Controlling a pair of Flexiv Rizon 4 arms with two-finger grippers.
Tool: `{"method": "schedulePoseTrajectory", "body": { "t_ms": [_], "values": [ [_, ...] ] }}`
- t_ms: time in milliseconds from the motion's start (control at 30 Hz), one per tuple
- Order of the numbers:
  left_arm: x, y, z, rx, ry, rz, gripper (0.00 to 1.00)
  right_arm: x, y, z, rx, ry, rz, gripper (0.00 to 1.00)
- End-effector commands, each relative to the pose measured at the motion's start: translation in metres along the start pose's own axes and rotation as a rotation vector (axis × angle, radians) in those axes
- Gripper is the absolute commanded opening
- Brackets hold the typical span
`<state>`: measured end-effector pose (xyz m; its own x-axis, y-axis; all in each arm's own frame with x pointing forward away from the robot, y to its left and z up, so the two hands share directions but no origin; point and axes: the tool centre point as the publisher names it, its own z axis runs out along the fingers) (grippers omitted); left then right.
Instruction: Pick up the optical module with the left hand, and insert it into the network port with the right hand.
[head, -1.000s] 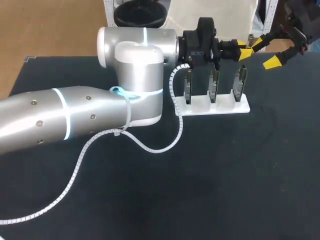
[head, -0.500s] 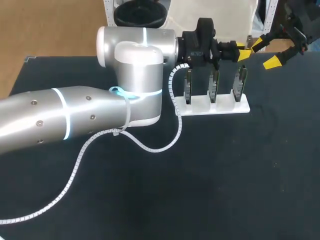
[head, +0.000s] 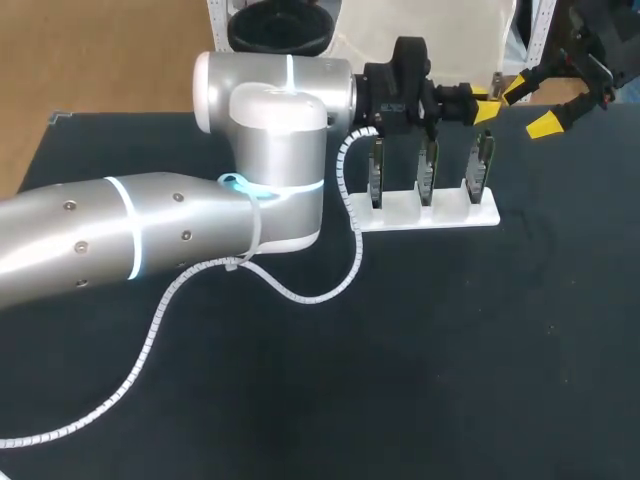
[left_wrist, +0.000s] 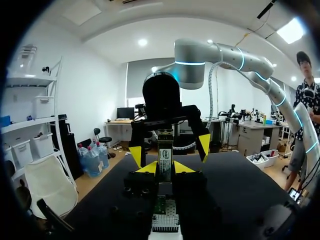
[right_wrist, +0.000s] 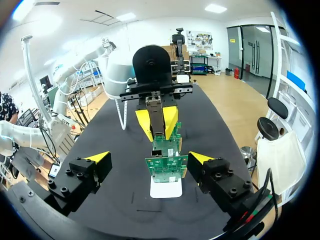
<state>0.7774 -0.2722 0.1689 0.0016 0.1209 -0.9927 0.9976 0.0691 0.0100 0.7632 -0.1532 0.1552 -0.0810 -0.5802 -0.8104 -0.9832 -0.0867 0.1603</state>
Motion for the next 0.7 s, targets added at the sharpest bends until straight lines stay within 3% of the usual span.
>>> {"method": "schedulePoseTrajectory", "body": {
  "t_ms": [33, 700],
  "values": [
    [0.001, 0.0025, 0.0, 0.009, -0.002, -0.013, 0.0, 0.0002, 0.0012, 0.0005, 0.004, -0.001, -0.001, 1.0],
    [0.003, 0.0007, 0.002, 0.036, -0.004, -0.017, 0.0, 0.0002, 0.0012, 0.0005, 0.004, -0.001, -0.001, 1.0]
  ]
}}
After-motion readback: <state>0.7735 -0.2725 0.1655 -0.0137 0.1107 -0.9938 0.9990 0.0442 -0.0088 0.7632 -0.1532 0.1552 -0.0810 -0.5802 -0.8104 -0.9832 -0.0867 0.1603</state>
